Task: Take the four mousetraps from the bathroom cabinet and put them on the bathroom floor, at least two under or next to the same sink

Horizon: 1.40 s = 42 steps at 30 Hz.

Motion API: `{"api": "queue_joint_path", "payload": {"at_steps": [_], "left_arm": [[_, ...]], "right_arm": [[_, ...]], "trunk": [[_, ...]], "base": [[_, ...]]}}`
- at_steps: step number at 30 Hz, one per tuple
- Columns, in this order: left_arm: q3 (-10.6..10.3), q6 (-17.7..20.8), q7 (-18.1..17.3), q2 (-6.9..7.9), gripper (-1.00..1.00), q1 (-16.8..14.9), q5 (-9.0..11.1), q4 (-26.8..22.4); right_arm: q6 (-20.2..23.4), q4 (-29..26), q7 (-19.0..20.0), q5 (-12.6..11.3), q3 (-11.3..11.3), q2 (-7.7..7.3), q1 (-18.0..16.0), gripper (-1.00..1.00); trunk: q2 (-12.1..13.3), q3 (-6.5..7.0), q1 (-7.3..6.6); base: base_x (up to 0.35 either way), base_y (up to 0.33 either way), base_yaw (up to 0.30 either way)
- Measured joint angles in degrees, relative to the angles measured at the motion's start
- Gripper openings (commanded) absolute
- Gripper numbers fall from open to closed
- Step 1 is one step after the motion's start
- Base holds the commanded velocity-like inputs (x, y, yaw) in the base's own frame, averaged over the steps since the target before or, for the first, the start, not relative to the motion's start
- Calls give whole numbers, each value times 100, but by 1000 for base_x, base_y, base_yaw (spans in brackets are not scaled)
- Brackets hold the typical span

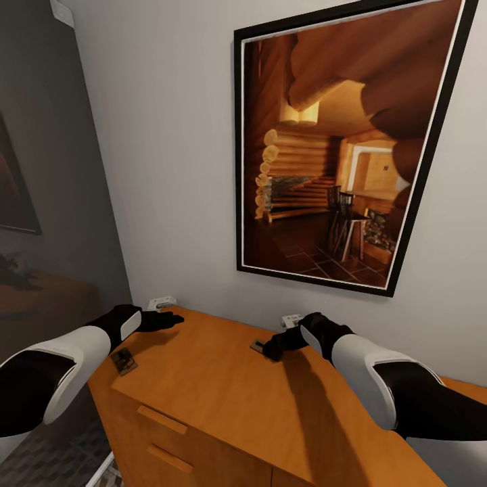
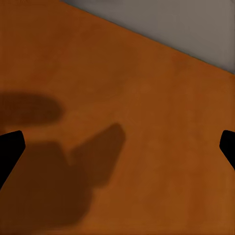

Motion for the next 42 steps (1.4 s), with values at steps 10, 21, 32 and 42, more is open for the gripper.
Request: {"api": "queue_joint_path", "payload": {"at_steps": [10,21,32,42], "left_arm": [[-1,0,0,0,100,-1,0,-1],[0,0,0,0,100,-1,-11,0],[2,0,5,0,100,-1,-12,-2],[3,0,11,0,100,-1,-13,-2]], "right_arm": [[444,-344,10,42,101,3,-4,100],[933,-848,5,34,90,3,-4,100],[956,-888,3,33,89,3,-4,100],[923,-892,3,34,96,3,-3,100]], "trunk": [[1,-1,0],[1,-1,0],[1,-1,0],[1,-1,0]], "base": [[0,0,0],[0,0,0],[0,0,0],[0,0,0]]}}
